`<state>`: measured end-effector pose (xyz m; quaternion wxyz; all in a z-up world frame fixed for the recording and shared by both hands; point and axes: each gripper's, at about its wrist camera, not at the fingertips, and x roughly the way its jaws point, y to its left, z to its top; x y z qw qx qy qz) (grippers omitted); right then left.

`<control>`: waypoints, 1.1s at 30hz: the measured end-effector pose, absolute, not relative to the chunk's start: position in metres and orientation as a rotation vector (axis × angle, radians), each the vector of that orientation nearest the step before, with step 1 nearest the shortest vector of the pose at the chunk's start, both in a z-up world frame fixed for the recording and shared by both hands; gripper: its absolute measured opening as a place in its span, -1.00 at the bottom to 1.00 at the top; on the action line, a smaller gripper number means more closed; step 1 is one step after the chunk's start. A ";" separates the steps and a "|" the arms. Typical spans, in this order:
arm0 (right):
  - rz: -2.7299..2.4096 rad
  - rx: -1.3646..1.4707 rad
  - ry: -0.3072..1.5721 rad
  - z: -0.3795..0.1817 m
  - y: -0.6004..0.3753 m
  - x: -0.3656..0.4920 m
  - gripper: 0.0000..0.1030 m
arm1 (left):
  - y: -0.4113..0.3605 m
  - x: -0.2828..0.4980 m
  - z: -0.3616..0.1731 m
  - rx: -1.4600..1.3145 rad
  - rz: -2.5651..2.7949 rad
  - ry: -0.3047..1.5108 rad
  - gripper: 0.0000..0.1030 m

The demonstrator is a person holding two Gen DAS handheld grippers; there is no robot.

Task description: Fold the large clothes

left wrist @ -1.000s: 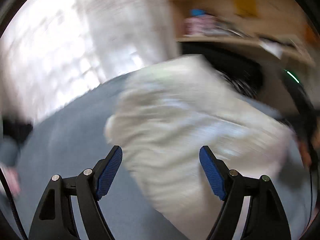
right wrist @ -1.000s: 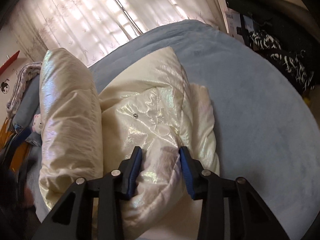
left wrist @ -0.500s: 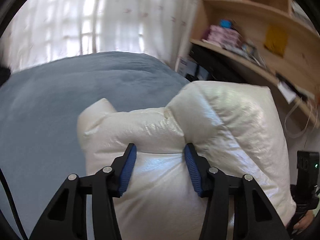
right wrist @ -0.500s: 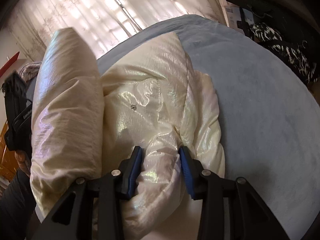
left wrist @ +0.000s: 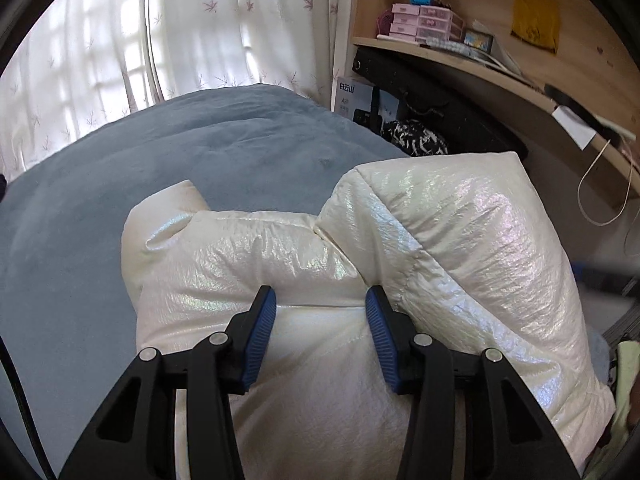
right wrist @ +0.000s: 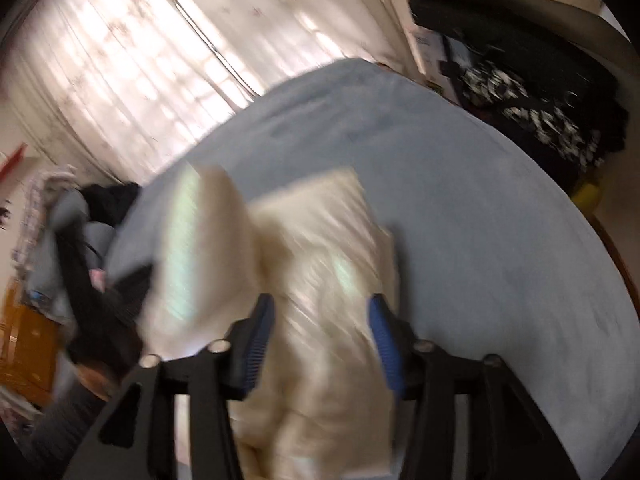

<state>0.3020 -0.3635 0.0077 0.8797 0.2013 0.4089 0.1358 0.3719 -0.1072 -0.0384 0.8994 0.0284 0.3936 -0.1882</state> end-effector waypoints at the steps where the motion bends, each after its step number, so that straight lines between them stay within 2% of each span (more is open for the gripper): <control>1: 0.317 0.420 0.848 0.013 -0.358 0.307 0.37 | -0.110 0.371 -0.039 0.076 -0.381 0.816 -0.13; 2: 0.348 0.415 0.848 0.017 -0.350 0.313 0.45 | -0.111 0.369 -0.037 0.083 -0.377 0.816 -0.13; 10: 0.395 0.342 0.916 -0.004 -0.315 0.357 0.45 | -0.114 0.364 -0.038 0.144 -0.359 0.820 -0.13; 12: 0.393 0.272 0.923 -0.013 -0.312 0.360 0.19 | -0.111 0.363 -0.039 0.158 -0.355 0.826 -0.13; 13: 0.393 0.225 0.929 -0.017 -0.310 0.363 -0.19 | -0.111 0.363 -0.039 0.165 -0.360 0.831 -0.13; 14: 0.385 0.200 0.930 -0.019 -0.307 0.363 -0.27 | -0.111 0.362 -0.038 0.173 -0.363 0.835 -0.13; 19: 0.366 0.159 0.915 -0.034 -0.309 0.359 -0.32 | -0.100 0.355 -0.029 0.149 -0.384 0.884 -0.09; 23: 0.378 0.240 0.915 -0.052 -0.322 0.366 -0.31 | -0.094 0.344 -0.026 0.145 -0.395 0.922 -0.05; 27: 0.383 0.327 0.954 -0.070 -0.327 0.369 -0.31 | -0.104 0.334 -0.036 0.241 -0.356 0.922 -0.04; 33: 0.364 0.340 0.968 -0.084 -0.322 0.370 -0.30 | -0.101 0.344 -0.054 0.184 -0.336 0.992 -0.04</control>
